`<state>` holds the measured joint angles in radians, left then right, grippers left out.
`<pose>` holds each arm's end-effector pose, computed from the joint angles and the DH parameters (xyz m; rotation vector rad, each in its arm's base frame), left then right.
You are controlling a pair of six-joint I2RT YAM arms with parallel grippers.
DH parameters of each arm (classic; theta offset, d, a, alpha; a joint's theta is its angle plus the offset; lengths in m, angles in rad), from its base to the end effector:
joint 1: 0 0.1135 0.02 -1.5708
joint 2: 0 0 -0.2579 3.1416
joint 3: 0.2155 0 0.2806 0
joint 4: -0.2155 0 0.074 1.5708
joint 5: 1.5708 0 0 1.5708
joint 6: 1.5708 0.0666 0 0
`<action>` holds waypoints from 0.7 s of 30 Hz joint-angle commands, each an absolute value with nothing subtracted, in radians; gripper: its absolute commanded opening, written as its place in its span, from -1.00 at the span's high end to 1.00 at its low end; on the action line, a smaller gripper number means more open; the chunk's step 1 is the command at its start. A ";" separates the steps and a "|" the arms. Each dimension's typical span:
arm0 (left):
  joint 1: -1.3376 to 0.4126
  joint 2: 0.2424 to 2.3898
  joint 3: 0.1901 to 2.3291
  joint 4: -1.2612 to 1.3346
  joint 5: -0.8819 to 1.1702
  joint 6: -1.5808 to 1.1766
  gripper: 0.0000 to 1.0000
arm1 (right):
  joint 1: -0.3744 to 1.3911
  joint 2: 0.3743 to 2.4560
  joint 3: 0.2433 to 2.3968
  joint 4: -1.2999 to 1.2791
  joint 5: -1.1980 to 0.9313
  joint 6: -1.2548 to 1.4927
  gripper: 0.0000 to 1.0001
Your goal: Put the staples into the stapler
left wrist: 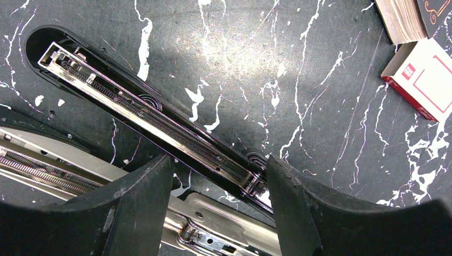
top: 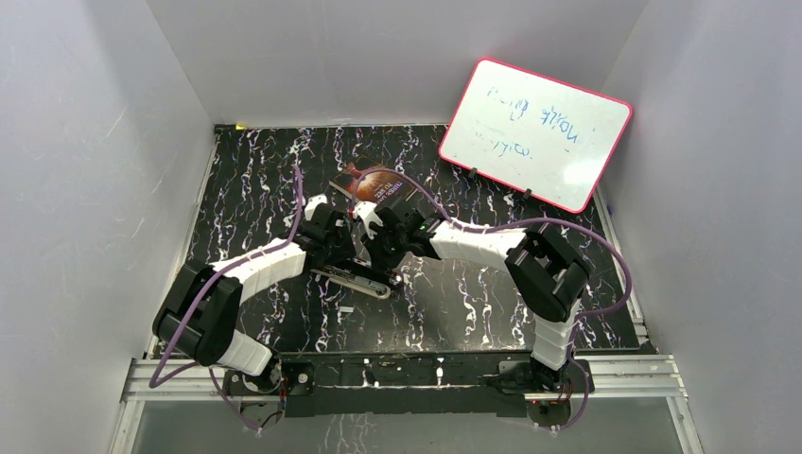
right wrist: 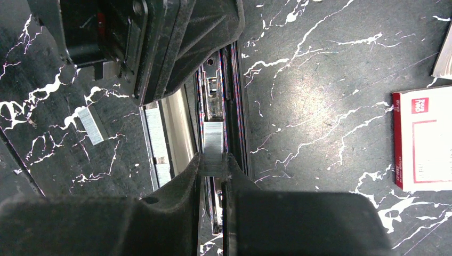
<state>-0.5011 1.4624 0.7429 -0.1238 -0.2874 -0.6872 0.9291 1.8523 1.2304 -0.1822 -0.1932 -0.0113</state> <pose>0.2981 -0.1417 0.1314 -0.3512 2.3544 -0.2216 0.2568 0.3650 0.1500 -1.1990 2.1473 0.6525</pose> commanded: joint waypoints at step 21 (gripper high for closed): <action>-0.502 1.434 0.734 -0.174 -0.305 -0.664 -0.23 | 0.929 1.922 1.278 -0.378 -0.192 -0.083 0.91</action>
